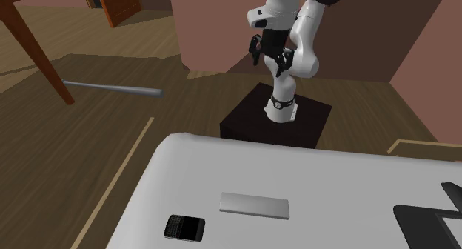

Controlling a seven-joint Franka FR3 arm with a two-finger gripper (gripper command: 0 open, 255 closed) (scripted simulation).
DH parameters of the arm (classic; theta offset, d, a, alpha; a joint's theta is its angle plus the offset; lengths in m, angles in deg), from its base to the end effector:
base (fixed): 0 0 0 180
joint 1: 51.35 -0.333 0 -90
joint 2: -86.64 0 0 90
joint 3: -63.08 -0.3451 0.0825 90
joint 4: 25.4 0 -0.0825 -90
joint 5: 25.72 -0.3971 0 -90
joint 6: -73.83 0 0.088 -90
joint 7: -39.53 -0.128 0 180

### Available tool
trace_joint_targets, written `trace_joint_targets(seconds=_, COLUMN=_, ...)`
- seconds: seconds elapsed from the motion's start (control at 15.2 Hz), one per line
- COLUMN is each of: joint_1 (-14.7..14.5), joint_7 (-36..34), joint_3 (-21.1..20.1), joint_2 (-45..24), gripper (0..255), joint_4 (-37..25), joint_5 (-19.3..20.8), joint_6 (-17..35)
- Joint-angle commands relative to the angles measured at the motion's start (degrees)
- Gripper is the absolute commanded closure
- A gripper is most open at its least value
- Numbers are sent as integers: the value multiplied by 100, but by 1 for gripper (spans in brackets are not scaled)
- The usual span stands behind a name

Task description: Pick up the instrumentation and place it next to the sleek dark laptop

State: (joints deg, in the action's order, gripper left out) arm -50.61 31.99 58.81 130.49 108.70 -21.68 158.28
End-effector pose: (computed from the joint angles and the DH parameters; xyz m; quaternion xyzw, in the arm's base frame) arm 0.2925 0.0153 0.5836 0.9957 -0.0481 -0.0458 0.0651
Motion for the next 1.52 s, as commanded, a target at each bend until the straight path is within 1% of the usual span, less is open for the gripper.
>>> trace_joint_targets(seconds=0.0, joint_1=0, joint_7=0, joint_3=0, joint_2=0, gripper=0, joint_4=0, joint_5=0, joint_6=0)
trace_joint_targets(seconds=0.4, joint_1=108, joint_7=-1240, joint_3=-537, joint_2=-760, gripper=0, joint_4=109, joint_5=-489, joint_6=930)
trace_joint_targets(seconds=0.79, joint_1=246, joint_7=-2424, joint_3=-1021, joint_2=-1789, gripper=0, joint_4=-99, joint_5=-753, joint_6=1861)
trace_joint_targets(seconds=1.12, joint_1=381, joint_7=-3405, joint_3=-1356, joint_2=-2791, gripper=0, joint_4=-505, joint_5=-753, joint_6=2559)
trace_joint_targets(seconds=1.45, joint_1=472, joint_7=-4399, joint_3=-1574, joint_2=-3873, gripper=0, joint_4=-1108, joint_5=-542, joint_6=3126)
